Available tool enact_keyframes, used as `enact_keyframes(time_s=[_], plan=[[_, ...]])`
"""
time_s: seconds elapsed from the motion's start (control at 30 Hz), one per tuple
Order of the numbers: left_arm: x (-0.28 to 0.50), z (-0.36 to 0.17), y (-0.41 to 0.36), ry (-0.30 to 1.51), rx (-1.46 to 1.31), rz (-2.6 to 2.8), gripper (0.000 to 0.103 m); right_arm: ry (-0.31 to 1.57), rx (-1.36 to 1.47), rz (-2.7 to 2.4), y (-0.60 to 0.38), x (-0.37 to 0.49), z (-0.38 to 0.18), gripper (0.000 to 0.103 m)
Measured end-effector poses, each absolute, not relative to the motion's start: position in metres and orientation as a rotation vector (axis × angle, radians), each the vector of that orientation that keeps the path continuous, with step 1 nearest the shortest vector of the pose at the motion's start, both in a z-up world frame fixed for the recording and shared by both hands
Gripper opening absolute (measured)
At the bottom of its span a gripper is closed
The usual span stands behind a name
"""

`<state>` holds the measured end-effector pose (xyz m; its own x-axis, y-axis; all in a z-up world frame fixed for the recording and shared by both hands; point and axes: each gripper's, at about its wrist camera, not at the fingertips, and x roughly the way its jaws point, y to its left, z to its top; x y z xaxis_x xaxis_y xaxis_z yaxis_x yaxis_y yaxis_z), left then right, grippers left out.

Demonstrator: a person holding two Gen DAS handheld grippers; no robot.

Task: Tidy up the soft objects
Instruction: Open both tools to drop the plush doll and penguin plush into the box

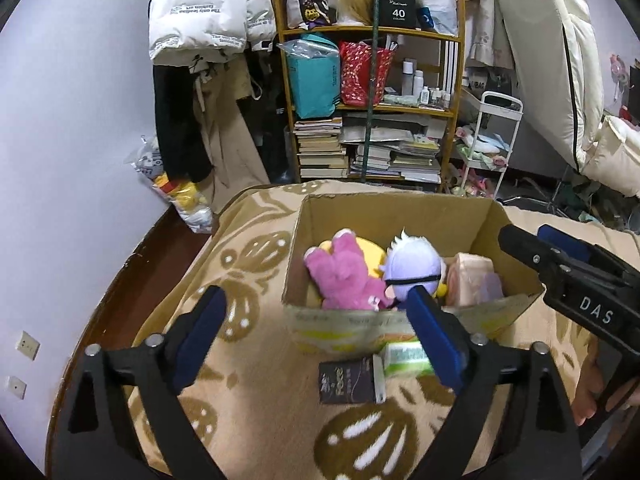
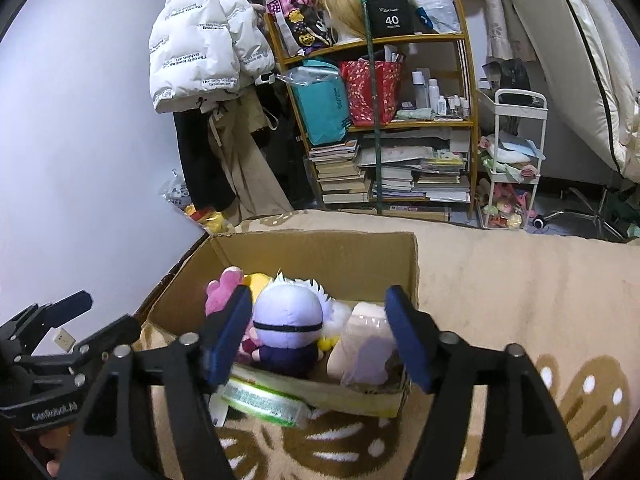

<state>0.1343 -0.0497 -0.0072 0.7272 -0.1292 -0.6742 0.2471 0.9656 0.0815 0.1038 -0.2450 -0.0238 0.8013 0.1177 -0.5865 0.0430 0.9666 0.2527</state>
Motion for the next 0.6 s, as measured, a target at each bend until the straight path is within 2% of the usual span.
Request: enact_keyframes(time_s=[0.07, 0.2, 0.27, 0.6], plan=[[0.129, -0.008, -0.048, 0.747, 0.175, -0.184, 0.096, 0.649, 0.267, 0.043, -0.243, 0.099, -0.022, 0.089], [0.121, -0.009, -0.042, 0.797, 0.151, -0.189, 0.097, 0.651, 0.277, 0.049, -0.238, 0.091, -0.019, 0.096], [0.114, -0.009, -0.041, 0.804, 0.174, -0.187, 0.097, 0.655, 0.282, 0.048, -0.237, 0.086, -0.018, 0.103], [0.090, -0.012, -0.039, 0.824, 0.297, -0.168, 0.097, 0.697, 0.312, 0.066, -0.227, 0.073, -0.022, 0.103]])
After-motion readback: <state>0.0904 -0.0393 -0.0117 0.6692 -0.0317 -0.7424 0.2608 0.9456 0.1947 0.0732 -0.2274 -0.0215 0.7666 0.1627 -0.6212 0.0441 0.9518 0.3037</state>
